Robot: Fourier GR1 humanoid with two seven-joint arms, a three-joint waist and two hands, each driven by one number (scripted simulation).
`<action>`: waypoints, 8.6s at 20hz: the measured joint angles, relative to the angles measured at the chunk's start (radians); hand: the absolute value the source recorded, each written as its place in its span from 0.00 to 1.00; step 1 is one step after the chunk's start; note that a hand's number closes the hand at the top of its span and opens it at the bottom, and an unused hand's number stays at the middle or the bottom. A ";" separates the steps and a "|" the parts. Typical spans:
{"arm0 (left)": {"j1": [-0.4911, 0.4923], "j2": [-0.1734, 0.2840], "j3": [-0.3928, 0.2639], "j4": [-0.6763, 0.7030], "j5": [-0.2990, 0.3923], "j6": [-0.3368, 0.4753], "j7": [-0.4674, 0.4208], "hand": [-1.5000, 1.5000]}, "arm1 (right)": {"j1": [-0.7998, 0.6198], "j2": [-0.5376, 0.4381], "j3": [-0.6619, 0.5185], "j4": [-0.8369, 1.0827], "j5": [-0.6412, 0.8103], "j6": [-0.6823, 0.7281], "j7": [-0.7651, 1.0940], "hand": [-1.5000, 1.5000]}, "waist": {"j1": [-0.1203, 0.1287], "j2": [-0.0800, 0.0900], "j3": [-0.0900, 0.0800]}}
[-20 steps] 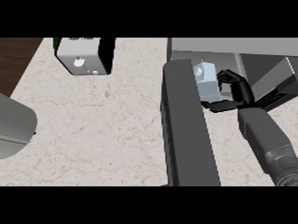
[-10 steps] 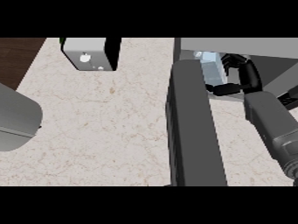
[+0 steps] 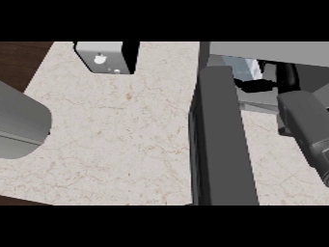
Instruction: Pick up the milk, place it into the microwave and close the microwave
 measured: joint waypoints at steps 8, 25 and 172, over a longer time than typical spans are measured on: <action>-0.040 0.022 0.003 0.009 0.017 0.004 0.010 0.00 | -0.027 -0.042 -0.011 0.010 0.001 -0.049 0.026 1.00 | 0.025 0.019 0.002; -0.093 0.062 0.032 0.024 0.024 0.015 0.026 0.00 | -0.049 -0.091 -0.033 0.024 -0.006 -0.069 0.037 1.00 | 0.068 0.042 0.006; -1.526 -0.123 -1.182 1.412 -0.066 1.180 -0.128 1.00 | 1.209 -0.124 0.219 -1.692 -0.931 0.899 0.480 0.00 | -0.380 -0.016 -0.012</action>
